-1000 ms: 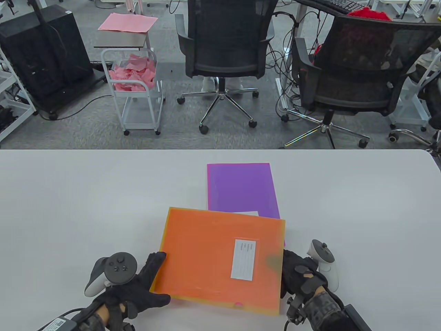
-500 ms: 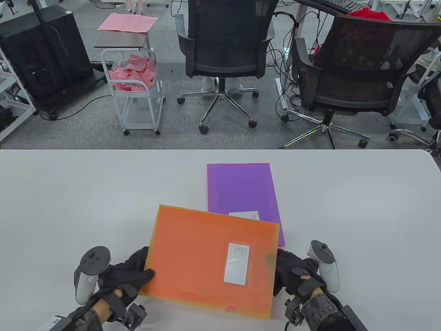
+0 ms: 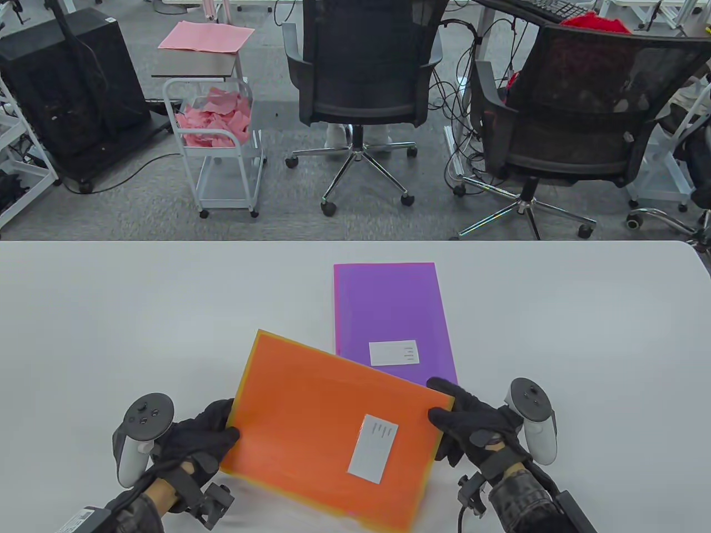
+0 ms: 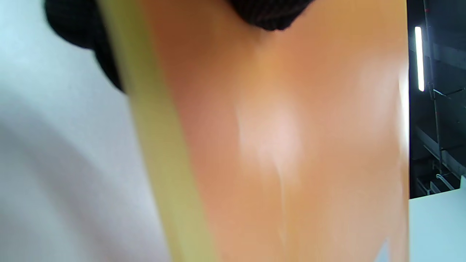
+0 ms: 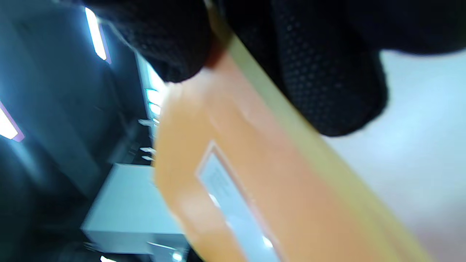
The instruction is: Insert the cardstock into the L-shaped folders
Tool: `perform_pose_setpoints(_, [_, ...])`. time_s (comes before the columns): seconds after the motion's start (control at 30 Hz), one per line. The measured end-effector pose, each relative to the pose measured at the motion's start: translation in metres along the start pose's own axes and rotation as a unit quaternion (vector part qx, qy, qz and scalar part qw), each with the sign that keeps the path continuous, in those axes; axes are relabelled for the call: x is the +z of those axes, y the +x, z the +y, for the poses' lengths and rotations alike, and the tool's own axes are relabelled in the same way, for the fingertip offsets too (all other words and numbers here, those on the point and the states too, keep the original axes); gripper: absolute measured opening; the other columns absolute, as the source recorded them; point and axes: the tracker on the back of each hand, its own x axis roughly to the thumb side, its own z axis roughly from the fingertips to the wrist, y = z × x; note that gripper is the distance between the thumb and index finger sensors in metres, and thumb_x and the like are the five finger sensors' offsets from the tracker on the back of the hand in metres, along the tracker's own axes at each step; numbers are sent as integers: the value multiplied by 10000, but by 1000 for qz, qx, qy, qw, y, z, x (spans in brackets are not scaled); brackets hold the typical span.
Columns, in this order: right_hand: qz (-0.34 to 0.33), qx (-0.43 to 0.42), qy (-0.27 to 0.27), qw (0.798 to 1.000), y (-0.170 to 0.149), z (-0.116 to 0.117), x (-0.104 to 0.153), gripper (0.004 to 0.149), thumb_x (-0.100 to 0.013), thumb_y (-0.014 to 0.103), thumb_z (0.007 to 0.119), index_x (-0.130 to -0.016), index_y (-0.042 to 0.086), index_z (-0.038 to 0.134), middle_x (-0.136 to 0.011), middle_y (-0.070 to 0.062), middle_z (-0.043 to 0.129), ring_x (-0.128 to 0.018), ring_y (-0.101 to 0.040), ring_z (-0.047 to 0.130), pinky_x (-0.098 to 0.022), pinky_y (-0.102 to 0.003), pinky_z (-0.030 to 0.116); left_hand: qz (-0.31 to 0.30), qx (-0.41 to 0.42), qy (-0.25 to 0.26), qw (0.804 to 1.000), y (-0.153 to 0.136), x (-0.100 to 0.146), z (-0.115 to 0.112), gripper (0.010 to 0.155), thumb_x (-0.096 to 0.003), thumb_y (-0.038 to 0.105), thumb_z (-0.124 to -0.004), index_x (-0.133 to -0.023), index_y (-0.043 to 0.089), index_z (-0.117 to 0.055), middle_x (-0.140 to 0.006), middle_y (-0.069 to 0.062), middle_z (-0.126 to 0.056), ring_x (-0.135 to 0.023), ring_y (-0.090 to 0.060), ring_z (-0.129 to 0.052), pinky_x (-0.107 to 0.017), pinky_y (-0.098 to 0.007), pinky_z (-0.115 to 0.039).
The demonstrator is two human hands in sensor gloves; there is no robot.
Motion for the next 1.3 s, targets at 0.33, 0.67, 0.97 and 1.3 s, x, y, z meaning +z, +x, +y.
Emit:
perform_pose_setpoints(0.33, [-26, 208, -47, 977, 50, 8, 9, 502, -352, 367, 897, -748, 94, 751, -500, -186, 982, -280, -326, 1018, -101, -366, 870, -11, -4, 15, 1000, 5, -2, 13, 506, -406, 221, -767, -894, 327, -684, -727, -77, -920, -407, -267, -1053, -437, -524, -842])
perform_pose_setpoints(0.67, [-105, 18, -85, 991, 72, 10, -10, 420, -350, 278, 868, -681, 39, 773, -357, -206, 980, -123, -299, 998, 7, -321, 851, -26, -50, 123, 991, 3, 4, 32, 629, -445, 333, -739, -1021, 317, -487, -941, -125, -747, -782, -366, -929, -561, -576, -736])
perform_pose_setpoints(0.97, [46, -211, -330, 919, 14, -15, -22, 427, -413, 303, 821, -735, 51, 699, -454, -180, 965, -217, -280, 1021, -65, -300, 891, 1, -72, 128, 989, -5, 2, 35, 689, -458, 389, -695, -1049, 266, -363, -1027, -167, -622, -891, -431, -815, -595, -601, -689])
perform_pose_setpoints(1.3, [197, -213, -363, 886, -31, 5, -38, 476, -444, 306, 792, -751, -22, 634, -514, -214, 948, -289, -309, 1029, -112, -313, 914, -4, -120, 95, 988, -8, -1, 27, 705, -462, 433, -677, -1059, 256, -346, -1031, -181, -624, -890, -439, -818, -592, -599, -694])
